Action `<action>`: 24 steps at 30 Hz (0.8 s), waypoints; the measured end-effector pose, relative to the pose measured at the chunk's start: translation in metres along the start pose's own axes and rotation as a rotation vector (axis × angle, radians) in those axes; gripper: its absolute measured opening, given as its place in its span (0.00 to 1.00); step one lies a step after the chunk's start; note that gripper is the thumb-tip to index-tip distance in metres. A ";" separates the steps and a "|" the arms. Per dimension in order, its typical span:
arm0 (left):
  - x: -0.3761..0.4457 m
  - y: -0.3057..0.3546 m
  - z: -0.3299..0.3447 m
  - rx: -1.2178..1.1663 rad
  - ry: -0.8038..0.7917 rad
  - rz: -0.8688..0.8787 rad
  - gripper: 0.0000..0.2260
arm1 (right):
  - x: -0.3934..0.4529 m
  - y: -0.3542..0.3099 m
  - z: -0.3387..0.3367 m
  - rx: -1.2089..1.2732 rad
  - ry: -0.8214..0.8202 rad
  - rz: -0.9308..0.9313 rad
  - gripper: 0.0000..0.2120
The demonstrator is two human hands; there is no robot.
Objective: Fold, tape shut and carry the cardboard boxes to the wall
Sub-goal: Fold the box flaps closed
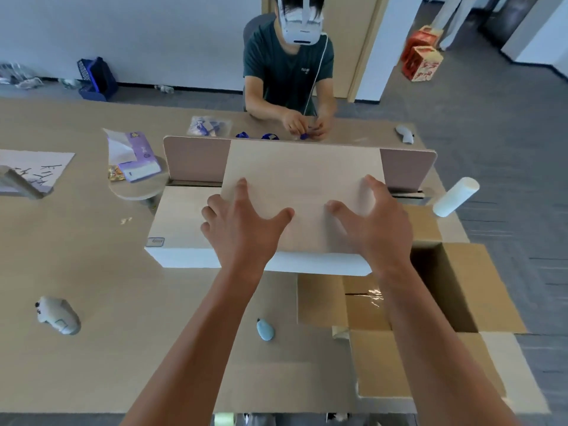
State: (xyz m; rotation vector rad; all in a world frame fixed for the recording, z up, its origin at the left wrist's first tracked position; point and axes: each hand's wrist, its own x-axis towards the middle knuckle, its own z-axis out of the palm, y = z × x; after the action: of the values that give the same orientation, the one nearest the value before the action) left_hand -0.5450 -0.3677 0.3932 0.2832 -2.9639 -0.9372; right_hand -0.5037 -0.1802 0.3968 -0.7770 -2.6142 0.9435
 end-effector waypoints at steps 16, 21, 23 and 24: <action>-0.143 0.163 0.175 0.071 -0.245 -0.024 0.45 | 0.052 0.250 -0.136 -0.027 -0.118 0.209 0.40; -0.152 0.157 0.198 0.094 -0.218 -0.103 0.45 | 0.063 0.273 -0.123 -0.020 -0.214 0.206 0.40; -0.150 0.153 0.203 0.103 -0.223 -0.123 0.46 | 0.065 0.278 -0.115 -0.038 -0.243 0.206 0.40; -0.149 0.150 0.206 0.099 -0.236 -0.132 0.46 | 0.066 0.280 -0.111 -0.045 -0.253 0.206 0.40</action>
State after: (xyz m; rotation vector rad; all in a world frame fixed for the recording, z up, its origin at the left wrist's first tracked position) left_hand -0.4384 -0.1039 0.3156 0.4015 -3.2492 -0.8949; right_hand -0.4024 0.0951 0.3027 -1.0152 -2.8196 1.1076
